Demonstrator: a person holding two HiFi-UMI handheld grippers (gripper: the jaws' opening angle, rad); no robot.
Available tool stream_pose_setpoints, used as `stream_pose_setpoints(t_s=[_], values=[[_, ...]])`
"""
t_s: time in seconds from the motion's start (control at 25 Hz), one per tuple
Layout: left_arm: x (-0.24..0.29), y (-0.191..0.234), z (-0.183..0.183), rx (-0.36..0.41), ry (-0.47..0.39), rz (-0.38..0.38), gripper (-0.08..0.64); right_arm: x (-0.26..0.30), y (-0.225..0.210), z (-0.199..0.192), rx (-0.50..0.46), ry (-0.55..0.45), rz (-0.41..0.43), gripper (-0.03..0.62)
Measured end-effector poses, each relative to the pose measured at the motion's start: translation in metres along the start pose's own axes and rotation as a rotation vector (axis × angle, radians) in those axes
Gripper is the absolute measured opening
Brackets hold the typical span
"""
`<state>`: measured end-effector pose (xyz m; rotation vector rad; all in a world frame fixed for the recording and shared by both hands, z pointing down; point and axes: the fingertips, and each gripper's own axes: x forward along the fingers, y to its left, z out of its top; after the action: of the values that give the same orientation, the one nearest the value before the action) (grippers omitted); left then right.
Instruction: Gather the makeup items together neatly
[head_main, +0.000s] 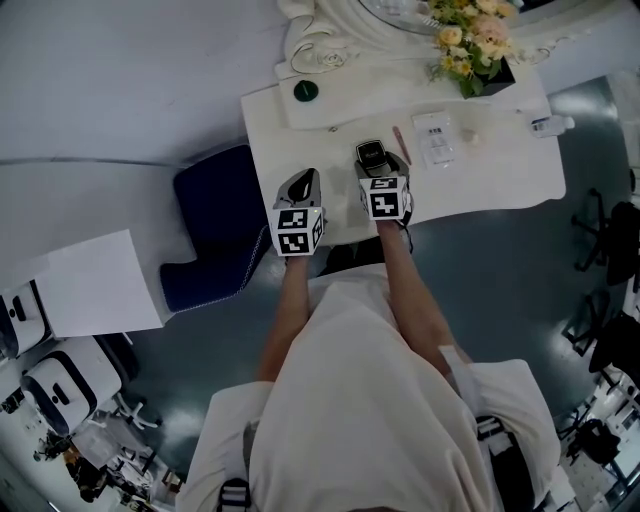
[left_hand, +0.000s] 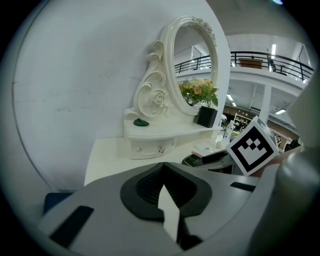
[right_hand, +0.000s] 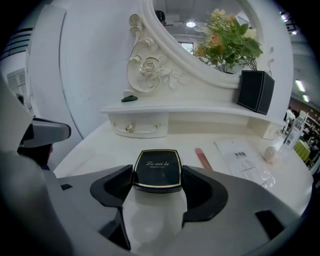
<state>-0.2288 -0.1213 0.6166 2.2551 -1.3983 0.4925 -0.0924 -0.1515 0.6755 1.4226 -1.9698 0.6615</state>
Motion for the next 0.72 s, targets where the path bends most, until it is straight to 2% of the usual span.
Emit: stream_pose_setpoints(t_s=[0.16,0.56,0.72], values=[[0.003,-0.009,0.008,0.007,-0.009,0.009,0.014,0.003,-0.013,-0.006,0.026,0.014,-0.001,0.324],[-0.005,-0.019,0.016,0.018,-0.018,0.028,0.014,0.013,-0.020,-0.009,0.019,0.046,0.022,0.324],[-0.012,-0.021,0.017,0.038,-0.021,0.027,0.014,0.012,-0.021,-0.014,0.061,0.039,0.030,0.324]])
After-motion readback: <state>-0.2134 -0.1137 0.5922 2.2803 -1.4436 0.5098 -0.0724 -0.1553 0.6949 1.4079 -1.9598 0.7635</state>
